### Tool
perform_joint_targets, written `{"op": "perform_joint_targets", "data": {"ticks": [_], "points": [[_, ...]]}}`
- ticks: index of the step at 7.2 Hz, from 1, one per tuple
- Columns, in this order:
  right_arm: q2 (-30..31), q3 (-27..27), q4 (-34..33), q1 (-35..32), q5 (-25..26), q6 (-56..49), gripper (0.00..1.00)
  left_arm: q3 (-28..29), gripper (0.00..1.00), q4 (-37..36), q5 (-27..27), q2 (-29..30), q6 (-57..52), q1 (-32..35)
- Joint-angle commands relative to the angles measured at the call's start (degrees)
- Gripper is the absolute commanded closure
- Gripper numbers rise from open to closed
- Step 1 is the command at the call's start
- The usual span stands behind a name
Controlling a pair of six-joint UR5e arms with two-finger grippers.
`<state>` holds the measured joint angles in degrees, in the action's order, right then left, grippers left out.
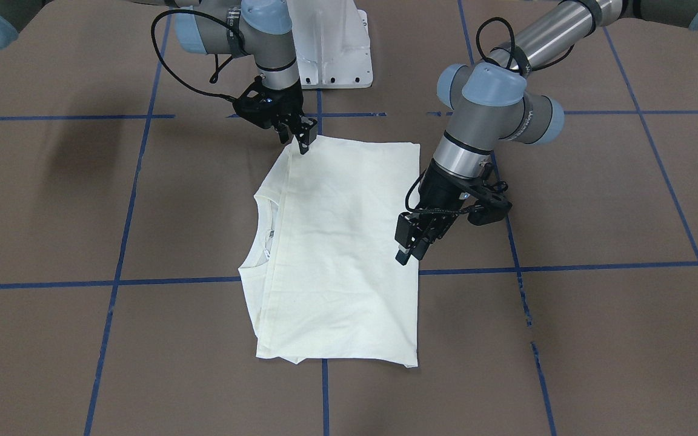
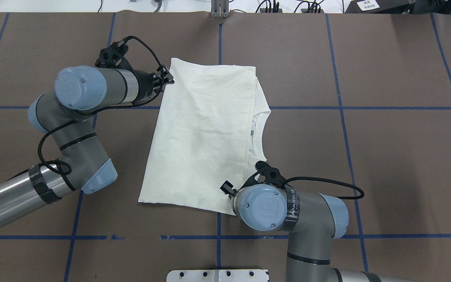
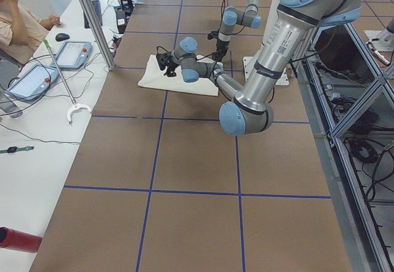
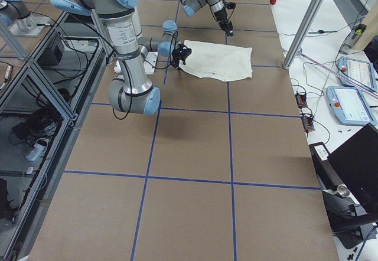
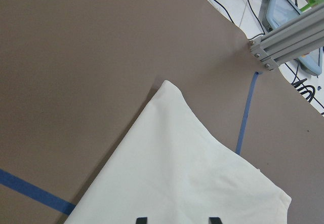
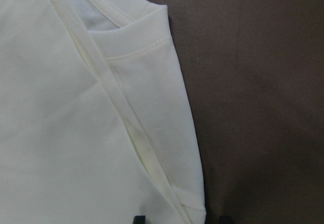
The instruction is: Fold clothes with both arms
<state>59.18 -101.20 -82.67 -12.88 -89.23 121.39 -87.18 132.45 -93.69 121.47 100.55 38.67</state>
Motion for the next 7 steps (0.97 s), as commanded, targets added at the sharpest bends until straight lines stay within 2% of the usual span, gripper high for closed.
{"op": "perform_joint_targets", "data": {"ticks": [1, 2, 5, 6, 7], "points": [[0.0, 0.1, 0.1, 0.0, -0.2, 0.2, 0.60, -0.1, 0.50, 0.0, 0.0, -0.3, 0.0, 0.0], [0.0, 0.1, 0.1, 0.0, -0.2, 0.2, 1.00, -0.5, 0.50, 0.0, 0.0, -0.7, 0.0, -0.1], [0.0, -0.7, 0.1, 0.0, -0.5, 0.2, 1.00, -0.8, 0.50, 0.0, -0.1, -0.8, 0.0, -0.1], [0.2, -2.6, 0.1, -0.4, -2.0, 0.2, 1.00, -1.0, 0.50, 0.0, -0.1, -0.8, 0.3, -0.6], [3.2, -7.8, 0.1, -1.2, -4.8, -0.2, 1.00, -1.6, 0.50, 0.1, 0.2, -0.7, 4.7, -3.3]]}}
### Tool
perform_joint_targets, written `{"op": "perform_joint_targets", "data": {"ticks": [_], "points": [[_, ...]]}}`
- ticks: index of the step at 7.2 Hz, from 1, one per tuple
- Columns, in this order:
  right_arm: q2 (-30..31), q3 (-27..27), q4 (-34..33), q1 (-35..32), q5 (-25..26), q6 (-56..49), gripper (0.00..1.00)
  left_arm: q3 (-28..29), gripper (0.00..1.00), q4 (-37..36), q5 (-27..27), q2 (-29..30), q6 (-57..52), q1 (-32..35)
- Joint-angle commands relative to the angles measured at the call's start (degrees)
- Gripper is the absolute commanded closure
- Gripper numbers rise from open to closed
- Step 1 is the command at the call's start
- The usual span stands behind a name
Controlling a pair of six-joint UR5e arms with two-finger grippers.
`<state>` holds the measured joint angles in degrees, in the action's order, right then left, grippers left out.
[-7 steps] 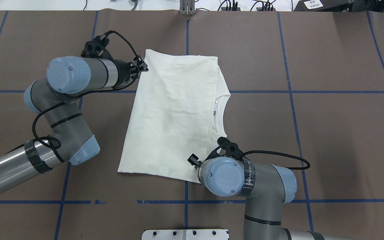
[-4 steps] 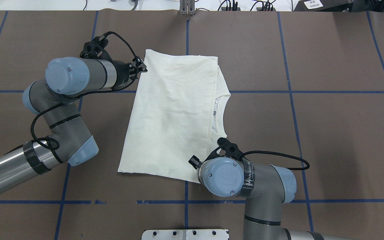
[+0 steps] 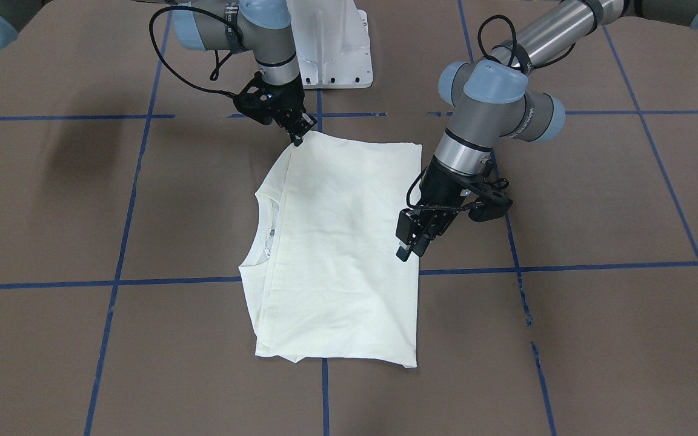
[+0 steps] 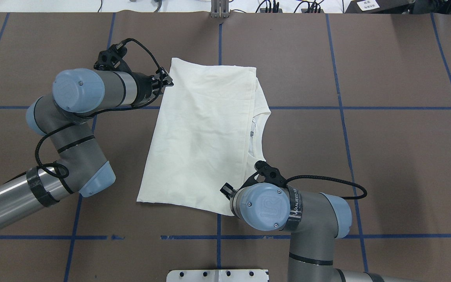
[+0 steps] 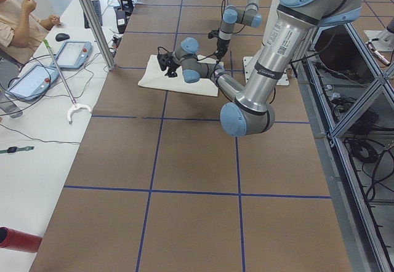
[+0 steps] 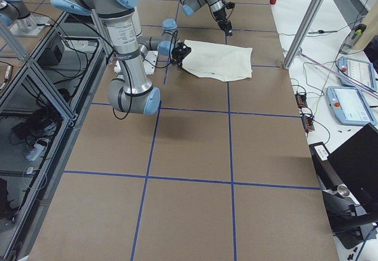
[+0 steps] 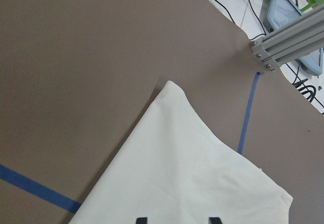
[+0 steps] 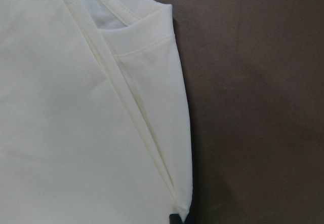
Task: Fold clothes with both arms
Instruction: 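Move the left gripper to the shirt corner nearest the robot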
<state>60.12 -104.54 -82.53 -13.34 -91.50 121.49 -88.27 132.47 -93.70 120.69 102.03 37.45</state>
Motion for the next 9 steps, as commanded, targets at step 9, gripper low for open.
{"op": "perform_joint_targets", "data": {"ticks": [9], "points": [[12.1, -10.8, -0.1, -1.8, -2.3, -7.8, 1.00, -25.6, 0.38, -18.7, 9.7, -14.2, 19.8, -26.3]]}}
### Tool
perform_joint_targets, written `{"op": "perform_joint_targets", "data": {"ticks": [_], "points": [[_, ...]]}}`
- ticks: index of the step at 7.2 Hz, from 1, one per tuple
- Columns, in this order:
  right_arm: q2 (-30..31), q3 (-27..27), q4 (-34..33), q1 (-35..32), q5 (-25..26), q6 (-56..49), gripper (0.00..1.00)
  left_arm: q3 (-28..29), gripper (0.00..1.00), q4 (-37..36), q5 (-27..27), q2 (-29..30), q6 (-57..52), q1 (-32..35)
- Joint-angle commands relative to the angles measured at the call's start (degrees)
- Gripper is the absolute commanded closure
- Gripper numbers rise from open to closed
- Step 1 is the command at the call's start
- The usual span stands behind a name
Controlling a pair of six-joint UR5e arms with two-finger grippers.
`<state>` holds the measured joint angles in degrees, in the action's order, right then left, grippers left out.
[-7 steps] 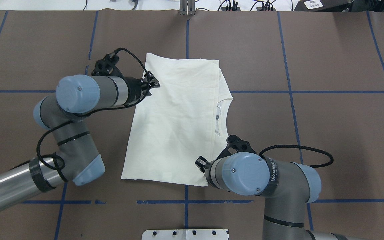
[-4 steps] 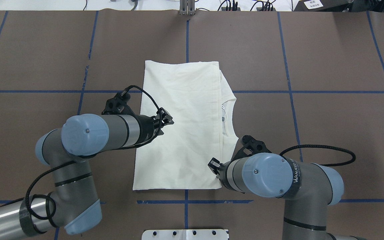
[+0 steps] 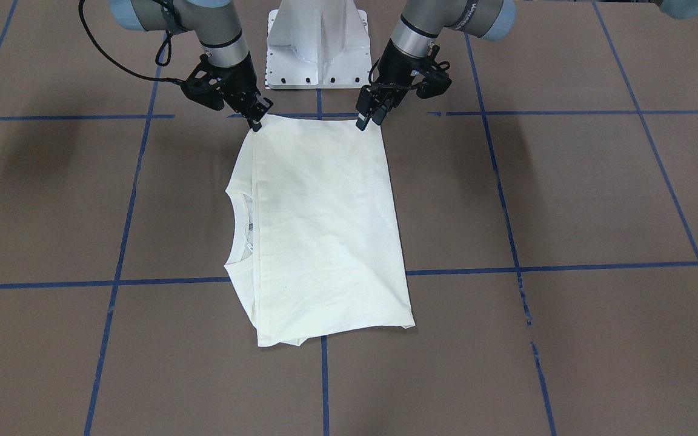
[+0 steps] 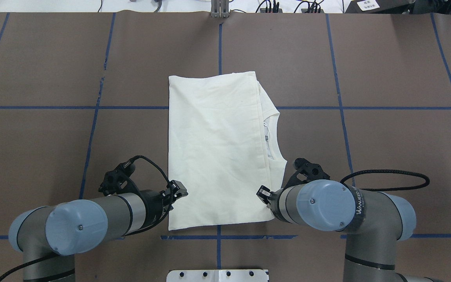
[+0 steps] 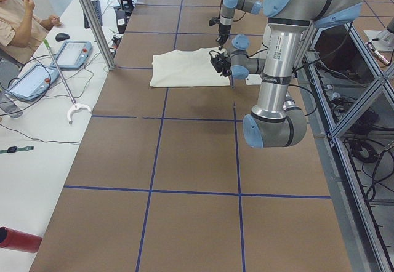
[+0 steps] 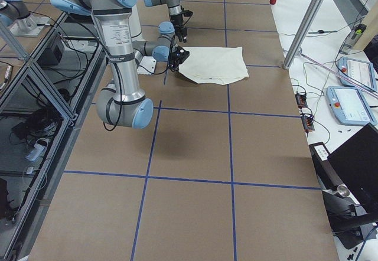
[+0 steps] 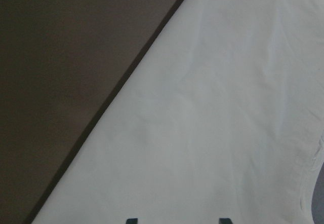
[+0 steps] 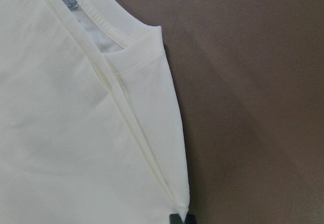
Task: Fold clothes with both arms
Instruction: 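Move the left gripper to the shirt corner nearest the robot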
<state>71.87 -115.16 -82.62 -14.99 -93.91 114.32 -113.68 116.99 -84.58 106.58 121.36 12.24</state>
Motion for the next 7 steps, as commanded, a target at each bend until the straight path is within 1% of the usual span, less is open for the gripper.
{"op": "perform_joint_targets", "data": {"ticks": [1, 3, 5, 7], "points": [[0.4, -0.1, 0.0, -0.1, 0.0, -0.7, 1.00, -0.4, 0.38, -6.6, 0.6, 1.0, 0.6, -2.2], [0.3, -0.3, 0.0, 0.0, -0.3, -0.7, 1.00, -0.1, 0.38, -7.0, 0.6, 1.3, 2.5, -4.0], [0.4, -0.8, -0.1, -0.9, -0.7, -1.0, 1.00, -0.3, 0.39, -11.0, 0.6, 1.2, 2.5, -4.1], [0.2, -0.2, -0.1, -0.7, -0.7, -1.3, 1.00, 0.7, 0.39, -11.1, 0.5, 2.0, 2.7, -7.4]]}}
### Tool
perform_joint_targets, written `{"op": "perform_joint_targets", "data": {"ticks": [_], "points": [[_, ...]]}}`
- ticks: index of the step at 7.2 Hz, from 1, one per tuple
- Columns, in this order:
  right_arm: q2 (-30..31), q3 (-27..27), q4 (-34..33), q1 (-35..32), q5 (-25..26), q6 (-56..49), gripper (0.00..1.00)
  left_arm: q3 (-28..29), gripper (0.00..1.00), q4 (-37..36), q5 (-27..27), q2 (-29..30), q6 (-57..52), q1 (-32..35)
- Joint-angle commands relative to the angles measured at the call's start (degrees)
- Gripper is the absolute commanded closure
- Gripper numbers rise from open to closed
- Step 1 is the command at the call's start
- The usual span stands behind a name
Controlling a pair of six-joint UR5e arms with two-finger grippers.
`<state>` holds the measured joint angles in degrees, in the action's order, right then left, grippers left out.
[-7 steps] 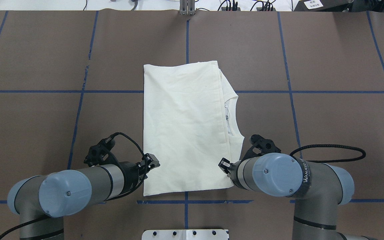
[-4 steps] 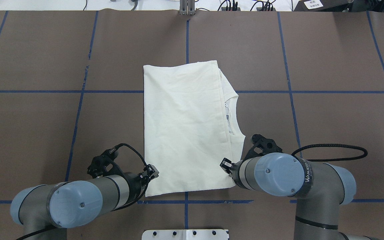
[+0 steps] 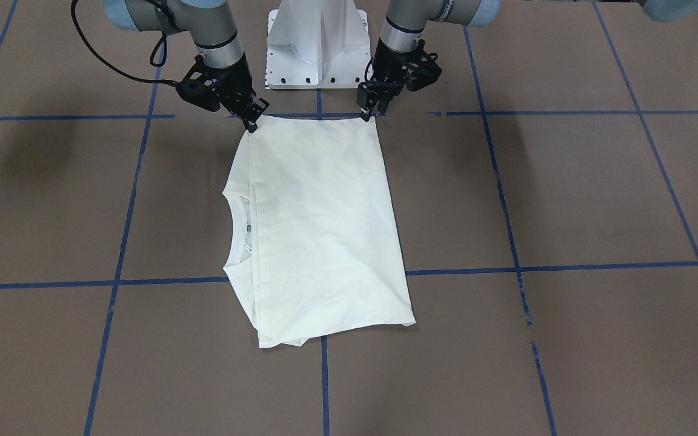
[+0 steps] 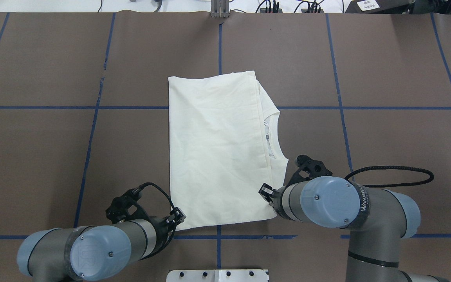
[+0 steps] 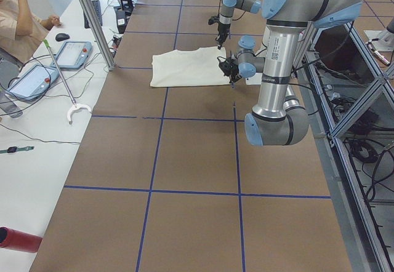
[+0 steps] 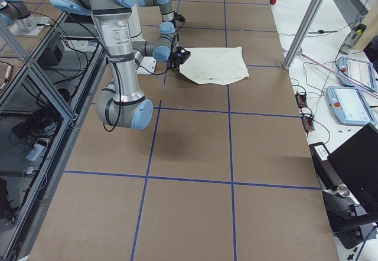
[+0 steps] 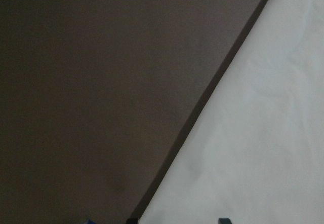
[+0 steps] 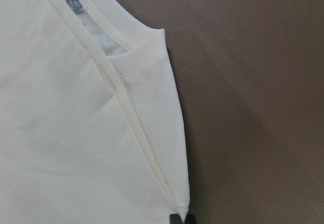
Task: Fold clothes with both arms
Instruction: 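Grasp the two shirt corners nearest the robot with both grippers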
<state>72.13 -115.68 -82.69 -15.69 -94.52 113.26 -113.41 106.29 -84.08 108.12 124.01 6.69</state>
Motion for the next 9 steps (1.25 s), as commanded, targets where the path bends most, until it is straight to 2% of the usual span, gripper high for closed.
{"op": "perform_joint_targets", "data": {"ticks": [1, 5, 9], "points": [[-0.1, 0.3, 0.0, 0.0, 0.0, -0.1, 1.00, 1.1, 0.39, -0.4, 0.0, 0.3, -0.1, -1.9], [-0.1, 0.8, 0.0, -0.3, 0.7, -1.1, 1.00, 0.7, 0.40, -0.2, 0.2, 0.9, -1.0, 0.9], [-0.1, 0.9, 0.0, -0.3, 0.7, -1.1, 1.00, 1.6, 0.40, -0.2, 0.2, 1.3, -1.0, 0.6]]}}
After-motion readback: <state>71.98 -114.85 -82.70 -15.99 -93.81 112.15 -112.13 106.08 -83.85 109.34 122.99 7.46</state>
